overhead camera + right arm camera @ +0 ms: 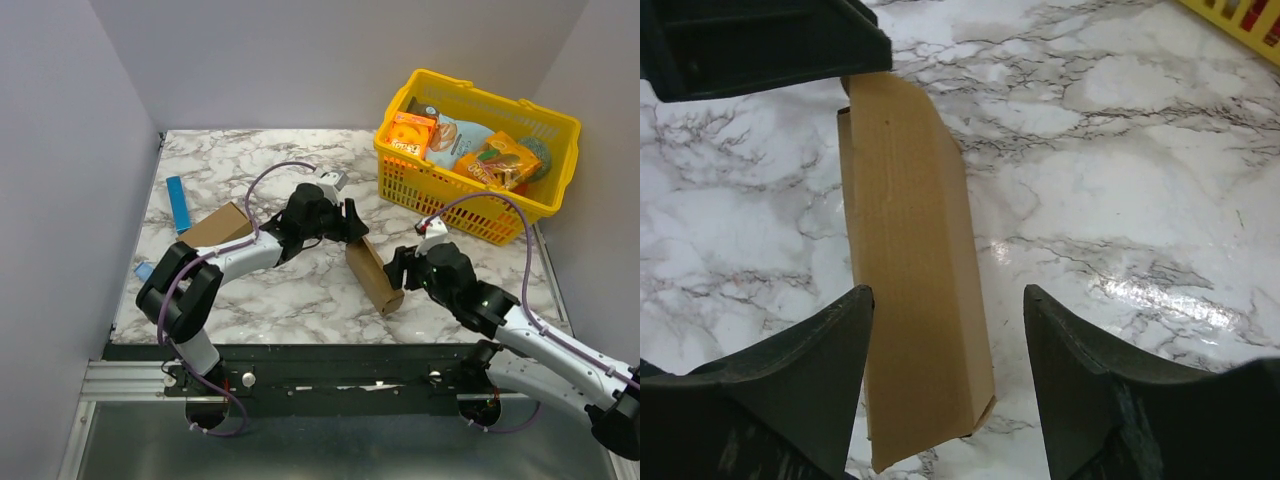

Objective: Fold the paper box

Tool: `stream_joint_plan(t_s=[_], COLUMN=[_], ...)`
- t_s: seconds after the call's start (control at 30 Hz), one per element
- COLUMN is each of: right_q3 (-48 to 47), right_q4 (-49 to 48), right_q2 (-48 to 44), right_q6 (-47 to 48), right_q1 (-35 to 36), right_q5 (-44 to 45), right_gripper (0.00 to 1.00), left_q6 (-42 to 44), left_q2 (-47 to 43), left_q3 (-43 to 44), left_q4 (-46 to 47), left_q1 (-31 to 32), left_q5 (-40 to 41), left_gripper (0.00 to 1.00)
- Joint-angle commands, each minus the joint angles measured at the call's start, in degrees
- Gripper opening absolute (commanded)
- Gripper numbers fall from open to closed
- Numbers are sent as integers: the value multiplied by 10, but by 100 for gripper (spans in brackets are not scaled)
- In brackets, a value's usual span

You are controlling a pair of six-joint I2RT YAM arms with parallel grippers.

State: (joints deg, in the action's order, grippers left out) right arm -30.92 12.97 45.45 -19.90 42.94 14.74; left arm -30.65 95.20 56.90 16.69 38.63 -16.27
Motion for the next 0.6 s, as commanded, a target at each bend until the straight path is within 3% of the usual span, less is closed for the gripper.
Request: stream_joint_plan(t_s=[0.0,0.4,0.57], right_q3=[-38,-74,-85], right_q4=[-1,28,36], right_q2=[20,93,120], right_q6=[29,36,40], right_q1=[29,105,127], right_q5=[23,129,158], right_gripper=[68,47,36], left_q6=[-3,1,0], left_q2=[12,11,17], left_q3=[-9,-23,-30], left_q4=[14,21,26], left_q1=[-1,-2,-1], left_q5=[-25,-28,-29], left_gripper=[65,53,42])
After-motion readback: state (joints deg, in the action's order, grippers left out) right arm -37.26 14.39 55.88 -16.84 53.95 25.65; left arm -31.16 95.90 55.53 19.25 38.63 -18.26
